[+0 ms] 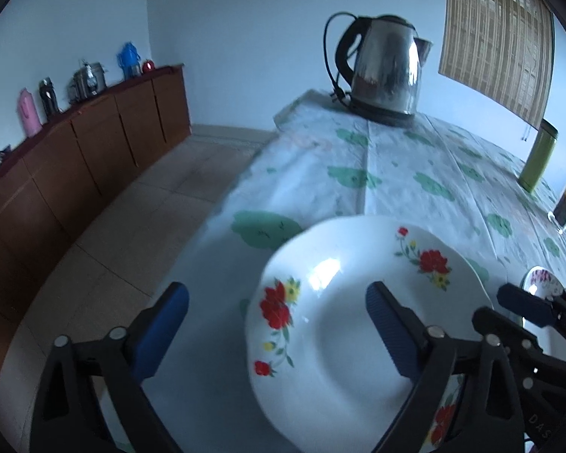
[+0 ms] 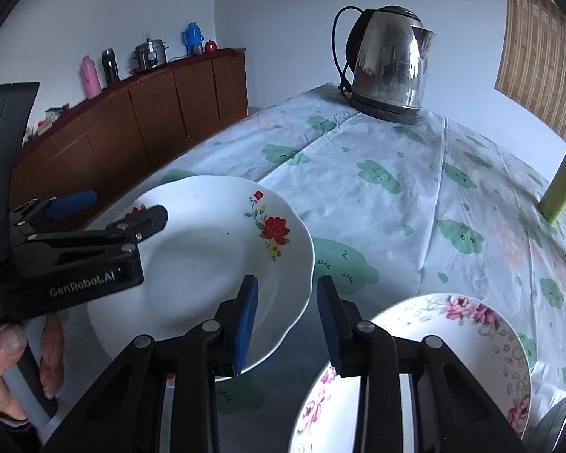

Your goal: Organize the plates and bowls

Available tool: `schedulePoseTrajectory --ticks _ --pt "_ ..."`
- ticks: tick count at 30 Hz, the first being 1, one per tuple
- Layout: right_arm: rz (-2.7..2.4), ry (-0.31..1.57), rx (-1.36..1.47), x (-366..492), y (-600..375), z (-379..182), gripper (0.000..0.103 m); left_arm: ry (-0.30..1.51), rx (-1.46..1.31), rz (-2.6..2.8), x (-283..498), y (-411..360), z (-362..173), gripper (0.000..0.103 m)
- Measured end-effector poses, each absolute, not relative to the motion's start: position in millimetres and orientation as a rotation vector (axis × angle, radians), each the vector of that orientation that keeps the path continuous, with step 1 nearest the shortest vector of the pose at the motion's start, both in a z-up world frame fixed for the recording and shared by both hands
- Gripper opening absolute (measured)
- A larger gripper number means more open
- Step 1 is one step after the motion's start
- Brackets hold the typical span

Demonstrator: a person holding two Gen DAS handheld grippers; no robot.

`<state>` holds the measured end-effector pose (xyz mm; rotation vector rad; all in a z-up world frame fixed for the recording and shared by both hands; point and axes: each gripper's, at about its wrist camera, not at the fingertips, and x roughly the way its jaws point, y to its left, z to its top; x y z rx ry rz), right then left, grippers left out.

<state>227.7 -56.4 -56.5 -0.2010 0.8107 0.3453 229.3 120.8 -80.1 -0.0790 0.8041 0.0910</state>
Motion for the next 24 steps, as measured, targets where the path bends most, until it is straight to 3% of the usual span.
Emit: schedulePoseTrajectory --ticks 10,12,14,16,24 --pt "0.312 0.890 -0.231 237.3 -51.1 -65.1 0.035 0.862 -0.058 0.075 233.9 115.3 -91.1 0.081" --pt "0.318 0.905 -0.238 239.9 -48.0 -66.8 0.035 0.868 -0.062 0.069 234.8 115.9 -92.6 0.073" --pt "0.311 0.901 -0.264 238.9 -44.5 -67.5 0.035 0.879 -0.062 0.054 235.5 115.0 -94.9 0.057" --pt "0.317 0.902 -0.271 237.1 -44.0 -68.1 0.035 0.890 -0.044 0.056 236.0 112.2 -97.5 0.052" --pt "0.341 0.931 -0.240 238.6 -47.9 -68.8 0.033 0.875 -0.033 0.063 235.1 112.0 -97.4 0.051"
